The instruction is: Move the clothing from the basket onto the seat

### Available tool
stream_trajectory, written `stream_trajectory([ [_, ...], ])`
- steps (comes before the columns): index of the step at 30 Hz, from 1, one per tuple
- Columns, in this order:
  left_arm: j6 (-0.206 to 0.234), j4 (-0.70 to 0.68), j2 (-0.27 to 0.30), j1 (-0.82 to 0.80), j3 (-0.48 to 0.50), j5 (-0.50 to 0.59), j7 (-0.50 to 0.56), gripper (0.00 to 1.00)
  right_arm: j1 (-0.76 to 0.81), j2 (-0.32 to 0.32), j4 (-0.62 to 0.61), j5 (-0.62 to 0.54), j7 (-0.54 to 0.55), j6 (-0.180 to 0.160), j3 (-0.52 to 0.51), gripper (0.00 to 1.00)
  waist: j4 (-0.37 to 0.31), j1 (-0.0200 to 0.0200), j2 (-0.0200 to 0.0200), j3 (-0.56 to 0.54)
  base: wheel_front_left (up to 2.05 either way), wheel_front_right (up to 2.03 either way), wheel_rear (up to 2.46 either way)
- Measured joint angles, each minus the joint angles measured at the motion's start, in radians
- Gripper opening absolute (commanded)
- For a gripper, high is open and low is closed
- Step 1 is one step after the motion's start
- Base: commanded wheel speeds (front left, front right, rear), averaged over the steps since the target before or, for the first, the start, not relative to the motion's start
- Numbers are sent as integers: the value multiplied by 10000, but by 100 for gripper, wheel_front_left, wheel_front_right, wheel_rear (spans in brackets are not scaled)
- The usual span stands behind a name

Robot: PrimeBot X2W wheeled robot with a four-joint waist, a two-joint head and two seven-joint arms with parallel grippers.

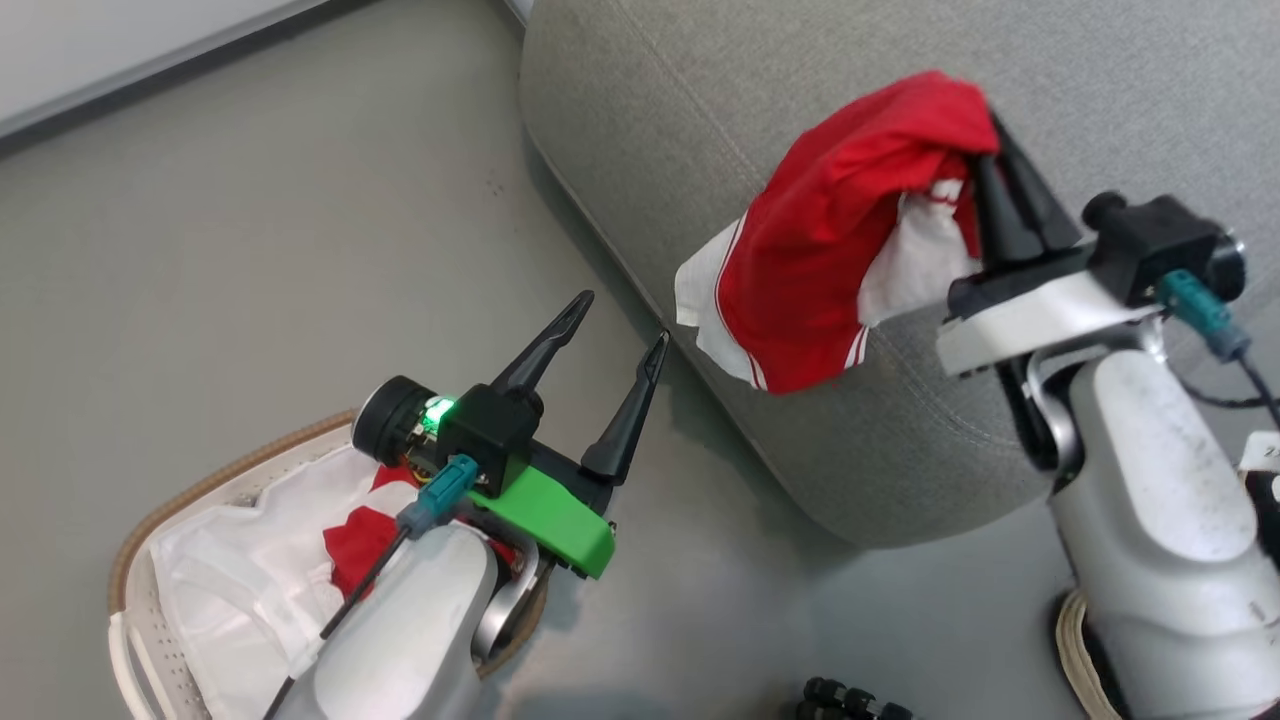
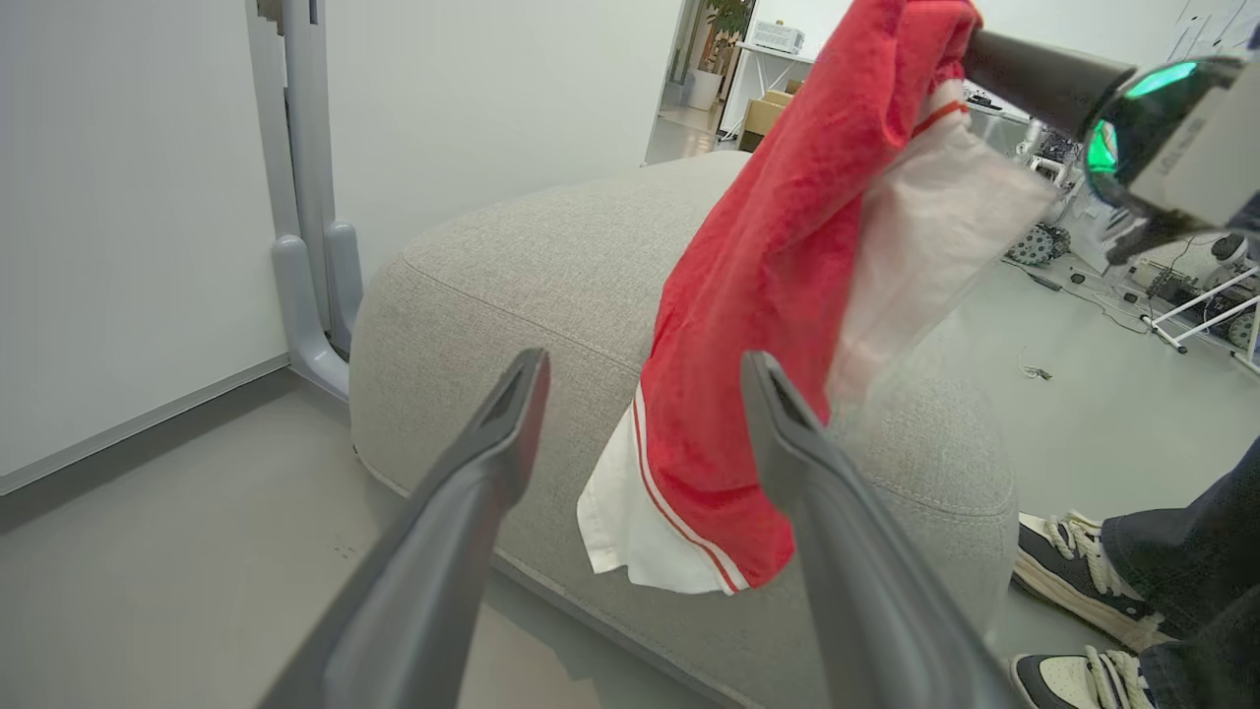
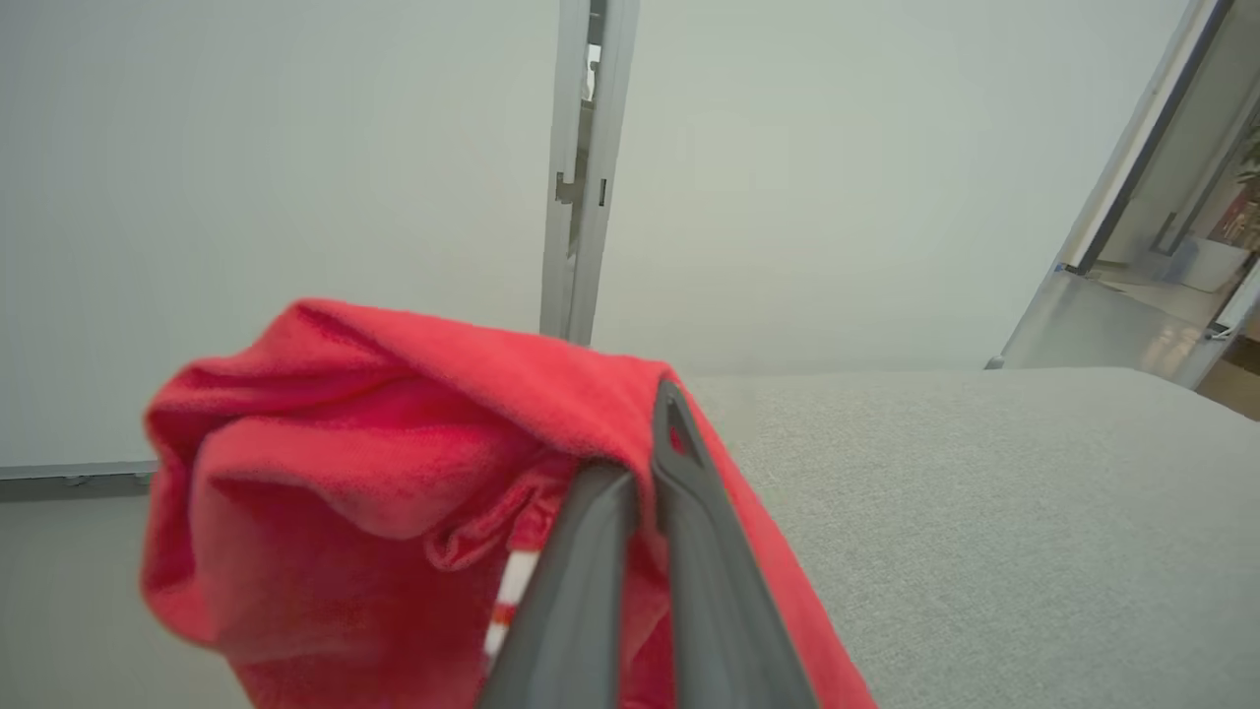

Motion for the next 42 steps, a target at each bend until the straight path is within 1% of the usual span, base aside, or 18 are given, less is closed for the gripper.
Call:
stream_trajectory([
  [5,0,69,336,-317,-234,119,0,100,-1306,-715,297,-284,0,0,-777,0,58,0,0,693,0,0,0],
  [14,0,69,721,-986,-483,134,0,100,-3425,-1958,1592,-917,0,0,-2382,0,551,0,0,1942,0,0,0],
  [18,0,50,784,-1191,-514,151,0,100,-4010,-2291,2050,-1327,-2,2,-3204,0,872,1,0,2385,0,0,0],
  [23,0,0,792,-1385,-525,157,-2,100,-4488,-2535,2508,-2125,-2,2,-4709,0,1331,1,0,2883,0,0,0],
  [26,0,8,794,-1442,-500,155,0,100,-4634,-2512,2732,-2688,-2,2,-5442,0,1568,1,0,3131,0,0,0],
  [29,0,33,798,-1465,-443,155,-2,100,-4629,-2251,3162,-3363,-4,2,-6065,0,1764,1,0,3332,0,0,0],
  [31,0,63,790,-1468,-435,155,0,100,-4551,-2011,3666,-3733,-8,0,-6506,0,1888,1,-1,3429,0,0,0],
  [35,0,107,729,-1468,-384,153,0,100,-4144,-1538,4125,-4065,-10,2,-6830,0,2066,1,-1,3490,0,0,0],
  [36,0,128,721,-1468,-347,151,0,100,-4006,-1392,4159,-4073,-10,2,-6834,26,2091,1,0,3470,0,0,0],
  [37,0,140,709,-1466,-311,150,0,100,-3827,-1260,4149,-4080,-10,2,-6786,34,2105,1,0,3433,0,0,0],
  [38,0,155,692,-1461,-267,150,0,100,-3639,-1139,4128,-4067,-10,0,-6704,100,2111,2,-1,3382,0,0,0],
  [42,0,232,623,-1360,-59,134,-2,100,-2944,-757,3935,-3785,-10,0,-6445,100,2125,1,-1,3135,0,0,0],
])
